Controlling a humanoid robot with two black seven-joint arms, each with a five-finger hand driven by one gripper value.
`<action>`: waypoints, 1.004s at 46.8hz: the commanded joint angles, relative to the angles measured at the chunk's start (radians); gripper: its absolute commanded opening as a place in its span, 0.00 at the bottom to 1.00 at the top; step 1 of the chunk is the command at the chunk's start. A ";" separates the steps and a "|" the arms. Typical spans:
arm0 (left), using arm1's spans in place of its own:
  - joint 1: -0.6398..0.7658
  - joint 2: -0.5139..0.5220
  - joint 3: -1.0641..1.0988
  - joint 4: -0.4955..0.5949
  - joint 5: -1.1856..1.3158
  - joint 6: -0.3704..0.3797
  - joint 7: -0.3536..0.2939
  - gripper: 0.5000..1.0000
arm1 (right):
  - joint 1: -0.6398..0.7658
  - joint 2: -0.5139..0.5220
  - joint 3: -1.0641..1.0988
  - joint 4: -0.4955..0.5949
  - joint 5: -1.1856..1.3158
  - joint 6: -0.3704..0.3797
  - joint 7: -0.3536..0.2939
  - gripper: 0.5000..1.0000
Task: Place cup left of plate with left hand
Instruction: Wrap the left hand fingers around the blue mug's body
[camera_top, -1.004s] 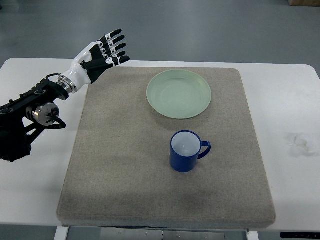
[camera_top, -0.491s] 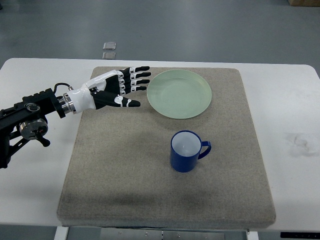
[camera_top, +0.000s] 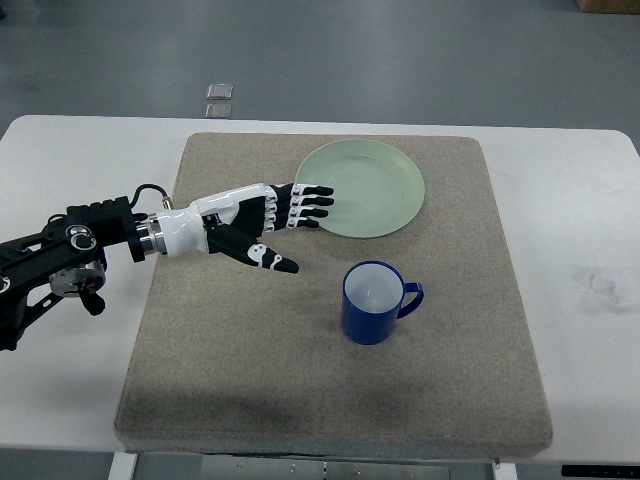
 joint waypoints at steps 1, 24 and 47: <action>0.006 -0.019 0.010 0.002 0.004 -0.001 0.000 0.99 | 0.001 0.000 0.000 0.000 0.000 0.000 0.000 0.86; 0.002 -0.086 0.047 0.008 0.059 0.004 0.000 0.99 | -0.001 0.000 0.000 0.000 0.000 -0.001 0.000 0.86; -0.001 -0.128 0.072 0.017 0.085 0.010 0.002 0.99 | -0.001 0.000 0.000 0.000 -0.002 0.000 0.000 0.86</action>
